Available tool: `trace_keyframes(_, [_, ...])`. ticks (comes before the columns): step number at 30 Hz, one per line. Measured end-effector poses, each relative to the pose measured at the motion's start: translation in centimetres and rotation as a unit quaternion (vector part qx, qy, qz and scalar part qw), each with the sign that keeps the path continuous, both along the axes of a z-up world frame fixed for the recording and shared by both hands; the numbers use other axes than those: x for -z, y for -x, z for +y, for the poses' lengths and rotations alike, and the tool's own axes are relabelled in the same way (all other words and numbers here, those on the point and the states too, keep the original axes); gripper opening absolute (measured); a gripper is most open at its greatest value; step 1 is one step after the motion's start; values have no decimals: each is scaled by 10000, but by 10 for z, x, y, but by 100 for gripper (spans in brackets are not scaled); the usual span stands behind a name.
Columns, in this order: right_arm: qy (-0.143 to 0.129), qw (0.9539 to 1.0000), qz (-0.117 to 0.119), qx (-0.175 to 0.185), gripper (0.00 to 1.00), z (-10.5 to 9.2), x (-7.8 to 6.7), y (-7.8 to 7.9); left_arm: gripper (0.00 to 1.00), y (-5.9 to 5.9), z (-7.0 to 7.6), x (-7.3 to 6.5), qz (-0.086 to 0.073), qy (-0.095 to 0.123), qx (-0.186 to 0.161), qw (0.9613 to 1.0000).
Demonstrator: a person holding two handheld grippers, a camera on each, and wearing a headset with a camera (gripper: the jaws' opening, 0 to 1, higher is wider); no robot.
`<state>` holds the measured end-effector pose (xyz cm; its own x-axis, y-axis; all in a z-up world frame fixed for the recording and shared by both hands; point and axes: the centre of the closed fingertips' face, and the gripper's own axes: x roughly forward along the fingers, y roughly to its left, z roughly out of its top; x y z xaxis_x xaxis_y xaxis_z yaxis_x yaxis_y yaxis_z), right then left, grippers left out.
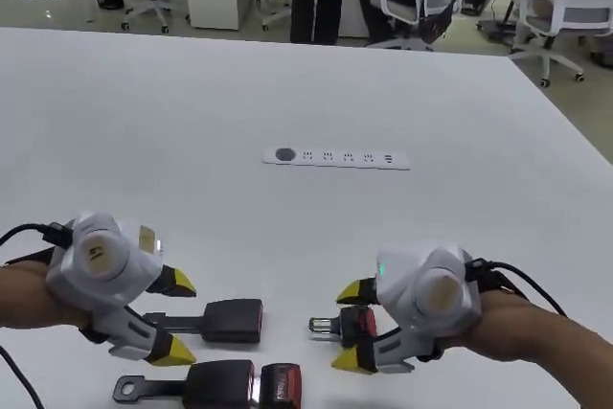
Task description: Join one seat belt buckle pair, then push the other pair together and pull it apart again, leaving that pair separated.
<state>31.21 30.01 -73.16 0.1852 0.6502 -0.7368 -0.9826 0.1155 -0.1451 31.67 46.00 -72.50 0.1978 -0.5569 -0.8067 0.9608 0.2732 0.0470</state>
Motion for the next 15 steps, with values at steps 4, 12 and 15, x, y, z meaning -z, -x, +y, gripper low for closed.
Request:
trace_keyframes(4, [23, 10000, -14, 19, 41, -8, 1, -6, 50, -10, -2, 3, -24, -34, -46, 10000])
trace_keyframes(12, [119, 9999, -41, 106, 43, -25, 6, -24, 50, -28, -5, 5, -80, -94, 7, 9999])
trace_keyframes(15, [196, 9997, -21, 107, 44, -30, 9, -27, 50, -31, -8, 6, -57, -121, 53, 9999])
